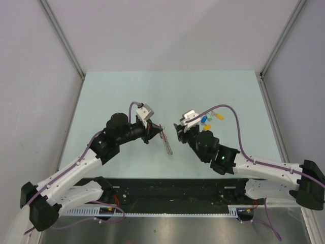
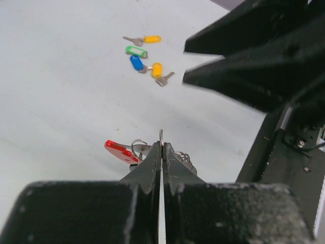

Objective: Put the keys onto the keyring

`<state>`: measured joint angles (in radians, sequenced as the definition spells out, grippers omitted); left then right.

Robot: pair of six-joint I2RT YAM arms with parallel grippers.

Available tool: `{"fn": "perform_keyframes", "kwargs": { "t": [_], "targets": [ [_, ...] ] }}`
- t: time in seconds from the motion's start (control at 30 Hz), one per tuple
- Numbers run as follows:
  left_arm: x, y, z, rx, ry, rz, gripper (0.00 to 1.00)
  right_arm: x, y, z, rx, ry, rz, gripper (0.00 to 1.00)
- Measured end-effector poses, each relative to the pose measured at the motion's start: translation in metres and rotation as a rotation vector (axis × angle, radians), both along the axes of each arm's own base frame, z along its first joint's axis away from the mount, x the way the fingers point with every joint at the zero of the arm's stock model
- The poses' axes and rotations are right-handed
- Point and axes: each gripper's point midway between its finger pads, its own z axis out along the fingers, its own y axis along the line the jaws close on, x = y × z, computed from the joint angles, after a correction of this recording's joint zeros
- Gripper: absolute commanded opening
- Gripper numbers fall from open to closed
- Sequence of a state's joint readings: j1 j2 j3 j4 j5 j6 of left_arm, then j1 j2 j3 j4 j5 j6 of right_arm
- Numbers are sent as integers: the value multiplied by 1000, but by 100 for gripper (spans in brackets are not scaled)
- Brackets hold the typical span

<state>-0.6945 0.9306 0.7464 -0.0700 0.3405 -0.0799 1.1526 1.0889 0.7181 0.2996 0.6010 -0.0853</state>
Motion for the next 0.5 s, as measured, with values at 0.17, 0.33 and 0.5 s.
{"fn": "perform_keyframes", "kwargs": {
  "t": [0.17,0.33,0.5],
  "targets": [
    [17,11,9,-7,-20,69,0,41,-59,-3,45,76,-159,42],
    [27,21,10,4,-28,120,0,69,-111,-48,40,263,-294,40],
    [37,32,9,20,-31,166,0,81,-142,-105,67,489,-368,36]
  ]
}}
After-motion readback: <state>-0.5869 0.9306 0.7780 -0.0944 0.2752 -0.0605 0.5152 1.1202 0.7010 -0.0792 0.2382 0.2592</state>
